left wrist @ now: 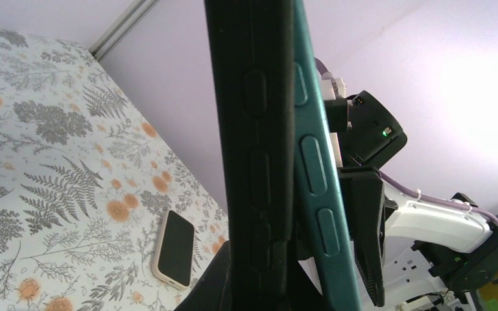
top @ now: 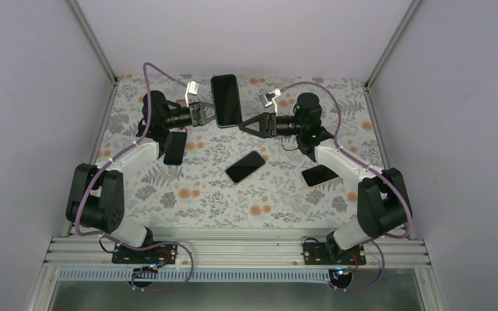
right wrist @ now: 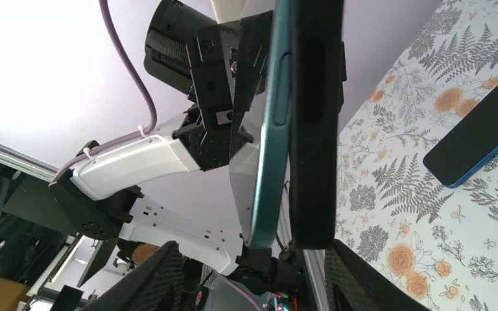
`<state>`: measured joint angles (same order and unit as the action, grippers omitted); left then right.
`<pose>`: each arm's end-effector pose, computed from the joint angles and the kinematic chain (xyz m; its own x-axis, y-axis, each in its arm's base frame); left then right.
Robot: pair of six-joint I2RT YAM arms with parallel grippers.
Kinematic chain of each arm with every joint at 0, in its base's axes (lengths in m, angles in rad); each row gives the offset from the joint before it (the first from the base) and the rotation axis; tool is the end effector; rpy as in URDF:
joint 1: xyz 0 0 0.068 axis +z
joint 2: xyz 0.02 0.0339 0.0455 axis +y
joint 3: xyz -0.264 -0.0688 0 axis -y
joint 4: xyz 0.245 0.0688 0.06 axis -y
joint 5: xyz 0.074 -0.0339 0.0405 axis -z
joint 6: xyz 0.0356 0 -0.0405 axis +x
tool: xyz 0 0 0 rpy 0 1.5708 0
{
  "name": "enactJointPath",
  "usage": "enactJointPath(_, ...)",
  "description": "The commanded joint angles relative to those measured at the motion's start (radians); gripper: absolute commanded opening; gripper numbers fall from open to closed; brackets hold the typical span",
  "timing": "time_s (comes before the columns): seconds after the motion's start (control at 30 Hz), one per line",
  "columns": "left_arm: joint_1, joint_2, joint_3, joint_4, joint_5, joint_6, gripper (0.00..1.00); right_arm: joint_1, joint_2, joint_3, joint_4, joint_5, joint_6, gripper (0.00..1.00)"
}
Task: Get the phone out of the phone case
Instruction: Remove the phone case from the phone.
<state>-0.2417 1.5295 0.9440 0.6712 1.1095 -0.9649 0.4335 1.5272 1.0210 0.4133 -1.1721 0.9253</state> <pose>0.3186 -0.1114 0.2996 -0.7523 -0.1914 -0.6304 0.6223 0.1077 -0.7753 0.2941 0.1723 0.3028 -0.8461 -0.0499 -0.5307 -0.5318 0.0112 0.8468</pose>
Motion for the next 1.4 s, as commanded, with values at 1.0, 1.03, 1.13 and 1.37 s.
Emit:
enactJointPath(1.0, -0.002, -0.027, 0.098, -0.169, -0.042, 0.240, 0.03, 0.000, -0.003, -0.018, 0.046, 0.010, 0.032, 0.68)
enactJointPath(1.03, 0.002, -0.025, 0.099, -0.167, -0.043, 0.238, 0.02, 0.000, -0.005, -0.022, 0.042, 0.009, 0.028, 0.67)
enactJointPath(1.13, 0.010, -0.022, 0.091, -0.153, -0.045, 0.224, 0.02, 0.002, -0.017, -0.039, 0.043, 0.008, 0.027, 0.65)
enactJointPath(1.37, 0.011, -0.020, 0.075, -0.123, -0.050, 0.200, 0.02, 0.005, -0.031, -0.043, 0.048, 0.004, 0.016, 0.60)
